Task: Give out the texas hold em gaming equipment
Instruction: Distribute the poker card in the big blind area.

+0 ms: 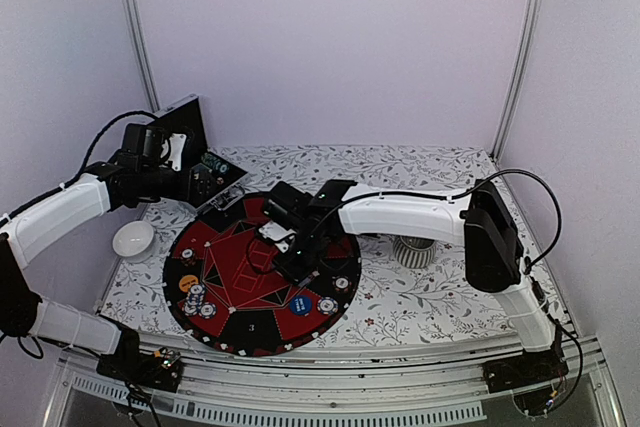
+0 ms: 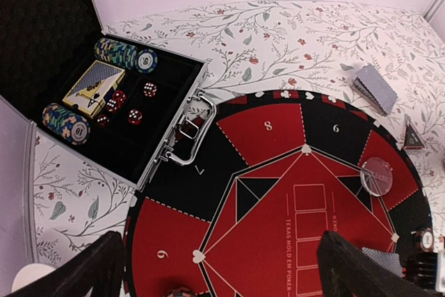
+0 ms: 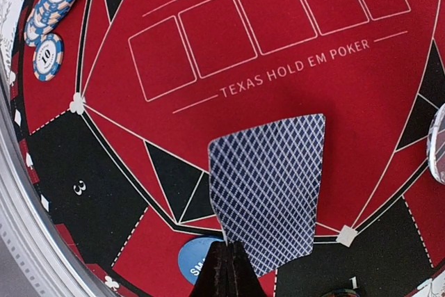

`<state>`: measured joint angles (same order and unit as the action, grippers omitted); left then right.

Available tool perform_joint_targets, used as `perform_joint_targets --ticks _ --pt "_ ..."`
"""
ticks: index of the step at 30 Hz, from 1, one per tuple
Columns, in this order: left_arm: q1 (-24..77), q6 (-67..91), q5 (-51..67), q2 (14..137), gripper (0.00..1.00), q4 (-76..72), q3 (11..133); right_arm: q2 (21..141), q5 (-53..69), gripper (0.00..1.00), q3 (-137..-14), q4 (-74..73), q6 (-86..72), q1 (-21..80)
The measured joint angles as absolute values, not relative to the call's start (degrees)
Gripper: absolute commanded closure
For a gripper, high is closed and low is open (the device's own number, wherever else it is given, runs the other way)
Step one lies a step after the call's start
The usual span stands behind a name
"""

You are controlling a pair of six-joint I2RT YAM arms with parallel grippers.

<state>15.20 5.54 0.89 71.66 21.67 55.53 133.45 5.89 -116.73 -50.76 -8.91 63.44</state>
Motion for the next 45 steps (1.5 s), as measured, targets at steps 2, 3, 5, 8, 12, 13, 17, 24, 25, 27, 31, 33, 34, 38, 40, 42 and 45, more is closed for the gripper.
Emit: perform_joint_targets --ticks 2,3,5,8,12,13,17,24,25,27,31,33,34,38,40,42,45 --pt "15.20 5.56 0.89 71.66 0.02 21.67 55.53 133.80 6.24 0.98 -116.73 -50.72 -9.19 63.59" --pt "15.18 5.56 0.91 71.66 0.02 21.67 55.53 134.06 6.55 0.98 -116.73 -50.57 -9.19 63.77" --pt "15.20 5.56 0.91 71.66 0.02 21.67 55.53 134.52 7.51 0.98 -116.77 -50.17 -9.17 64.01" --pt "15.20 5.54 0.91 71.66 0.02 21.67 55.53 135.22 9.47 0.98 -117.62 -49.47 -9.17 64.45" --pt "15.18 5.54 0.89 71.66 0.02 21.67 55.53 135.39 10.90 0.98 -118.26 -48.34 -7.40 65.41" --pt "15.18 5.54 0.89 71.66 0.02 21.67 55.53 135.39 10.85 0.98 -118.63 -48.29 -6.33 65.76" --pt "15.18 5.54 0.89 71.66 0.02 21.67 55.53 135.39 10.57 0.98 -119.72 -47.99 -1.15 66.81" --pt "15.20 5.54 0.89 71.66 0.02 21.67 55.53 134.87 9.47 0.98 -118.83 -45.84 11.14 67.94" --pt "15.20 5.54 0.89 71.66 0.02 21.67 55.53 134.41 9.06 0.98 -117.91 -44.47 14.41 68.12" --pt "15.18 5.54 0.86 71.66 0.02 21.67 55.53 134.08 8.16 0.98 -116.95 -41.93 20.05 68.55" --pt "15.20 5.54 0.86 71.66 0.02 21.67 55.53 134.87 6.28 0.98 -117.99 -36.75 33.95 69.41" --pt "15.18 5.54 0.86 71.66 0.02 21.67 55.53 136.44 4.86 0.98 -119.66 -34.26 40.34 69.76" --pt "15.18 5.54 0.86 71.66 0.02 21.67 55.53 137.51 4.10 0.98 -120.51 -33.17 43.42 69.87" --pt "15.18 5.54 0.86 71.66 0.02 21.67 55.53 142.06 1.13 0.98 -122.72 -30.59 52.90 70.15" --pt "15.18 5.54 0.86 71.66 0.02 21.67 55.53 144.16 -0.30 0.98 -123.42 -30.09 56.60 70.17" --pt "15.18 5.54 0.86 71.66 0.02 21.67 55.53 146.02 -1.19 0.98 -124.46 -29.56 58.81 70.19" --pt "15.18 5.54 0.89 71.66 0.02 21.67 55.53 148.59 -1.63 0.98 -126.85 -28.34 62.33 70.26"
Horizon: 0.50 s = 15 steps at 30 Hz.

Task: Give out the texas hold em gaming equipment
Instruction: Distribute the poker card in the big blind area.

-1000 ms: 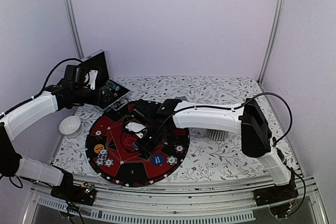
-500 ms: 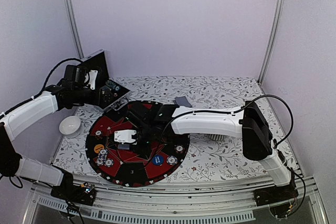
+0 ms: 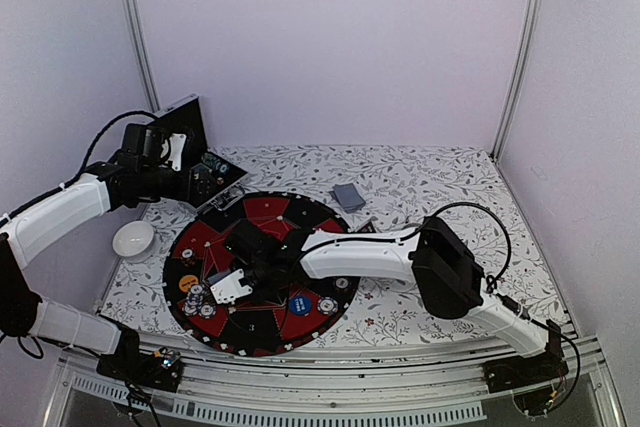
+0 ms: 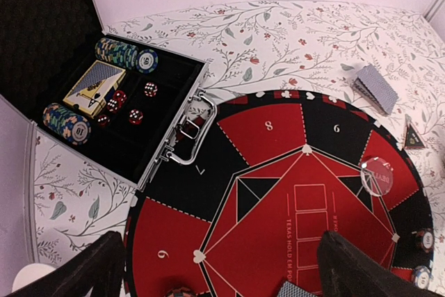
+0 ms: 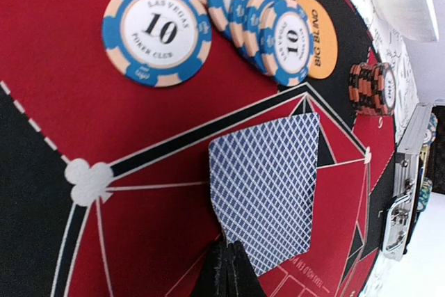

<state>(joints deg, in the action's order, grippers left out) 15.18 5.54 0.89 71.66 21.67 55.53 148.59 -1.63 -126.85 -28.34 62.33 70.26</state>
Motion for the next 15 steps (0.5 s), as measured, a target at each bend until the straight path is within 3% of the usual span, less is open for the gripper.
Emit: perform_joint_targets --ticks 15 --pt "15.18 5.54 0.91 71.66 0.02 21.67 55.53 150.71 -2.76 0.98 -129.21 -20.71 73.69 70.43"
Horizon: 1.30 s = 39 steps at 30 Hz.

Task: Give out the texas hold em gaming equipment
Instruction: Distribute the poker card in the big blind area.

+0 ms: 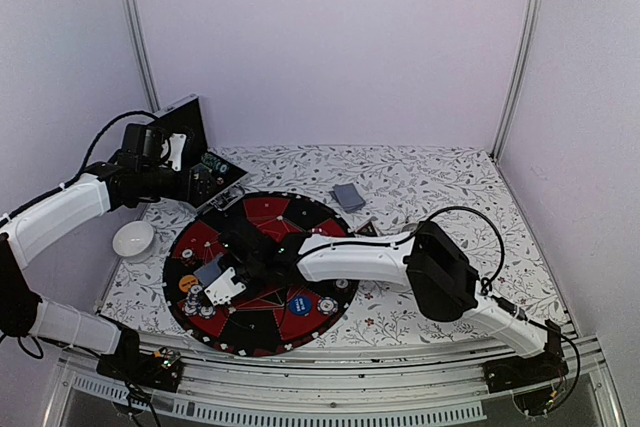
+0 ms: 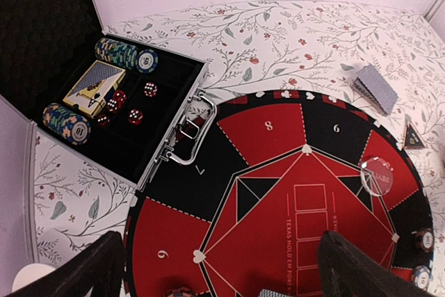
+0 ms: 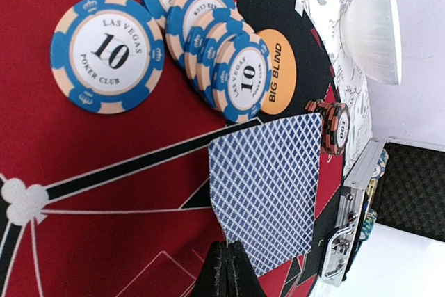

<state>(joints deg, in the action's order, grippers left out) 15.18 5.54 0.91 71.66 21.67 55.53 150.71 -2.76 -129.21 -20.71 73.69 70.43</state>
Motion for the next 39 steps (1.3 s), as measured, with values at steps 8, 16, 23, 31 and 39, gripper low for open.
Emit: perform_joint_targets --ticks 8,16,23,31,39 --pt "15.18 5.54 0.93 71.66 0.02 21.67 55.53 154.56 -2.59 0.99 -130.69 -15.42 80.53 69.89" --pt "15.18 5.54 0.95 71.66 0.02 21.67 55.53 156.33 -1.06 0.99 -132.35 -10.94 83.18 68.82" --pt "15.18 5.54 1.04 71.66 0.02 21.67 55.53 157.40 0.73 0.97 -132.49 -8.86 83.66 68.03" --pt "15.18 5.54 1.06 71.66 0.02 21.67 55.53 157.91 1.80 0.72 -132.49 -6.13 83.92 67.79" --pt "15.18 5.54 1.06 71.66 0.02 21.67 55.53 157.80 0.67 0.54 -131.33 -2.87 84.77 67.79"
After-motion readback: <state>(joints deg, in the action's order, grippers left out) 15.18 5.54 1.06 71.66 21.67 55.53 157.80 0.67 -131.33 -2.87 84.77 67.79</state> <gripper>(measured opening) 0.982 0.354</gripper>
